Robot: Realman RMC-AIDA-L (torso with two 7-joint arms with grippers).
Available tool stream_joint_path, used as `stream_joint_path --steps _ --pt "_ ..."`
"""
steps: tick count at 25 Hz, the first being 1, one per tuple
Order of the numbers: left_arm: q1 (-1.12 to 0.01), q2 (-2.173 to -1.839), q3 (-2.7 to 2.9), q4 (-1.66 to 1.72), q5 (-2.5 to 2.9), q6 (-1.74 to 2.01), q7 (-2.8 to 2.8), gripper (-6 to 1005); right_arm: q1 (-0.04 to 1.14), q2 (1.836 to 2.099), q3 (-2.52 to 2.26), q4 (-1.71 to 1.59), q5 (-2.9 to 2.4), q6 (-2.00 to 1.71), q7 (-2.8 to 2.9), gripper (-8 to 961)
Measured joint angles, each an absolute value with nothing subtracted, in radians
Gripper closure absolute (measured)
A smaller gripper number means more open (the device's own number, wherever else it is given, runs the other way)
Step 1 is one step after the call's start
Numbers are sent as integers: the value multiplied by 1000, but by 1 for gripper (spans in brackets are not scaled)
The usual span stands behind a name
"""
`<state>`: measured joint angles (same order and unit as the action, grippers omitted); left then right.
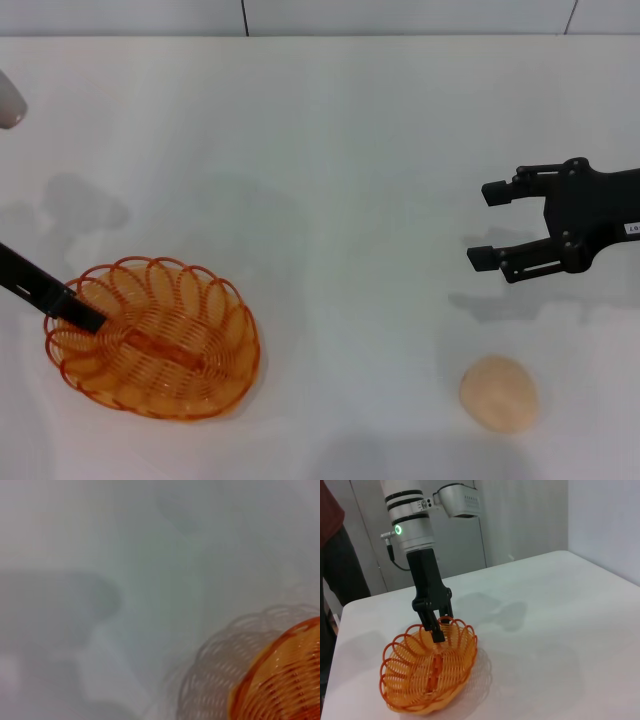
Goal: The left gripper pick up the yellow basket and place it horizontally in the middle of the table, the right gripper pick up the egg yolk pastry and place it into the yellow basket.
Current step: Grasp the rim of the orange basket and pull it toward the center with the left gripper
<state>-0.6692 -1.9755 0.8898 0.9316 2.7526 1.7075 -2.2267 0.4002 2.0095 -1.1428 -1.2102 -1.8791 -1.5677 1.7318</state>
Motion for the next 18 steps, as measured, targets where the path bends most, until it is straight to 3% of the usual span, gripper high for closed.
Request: stream_joint_path --steps 18 --pt "-678 -1984 891 925 2755 1705 -2228 748 396 2010 -1141 -1215 -1878 -1574 1732 111"
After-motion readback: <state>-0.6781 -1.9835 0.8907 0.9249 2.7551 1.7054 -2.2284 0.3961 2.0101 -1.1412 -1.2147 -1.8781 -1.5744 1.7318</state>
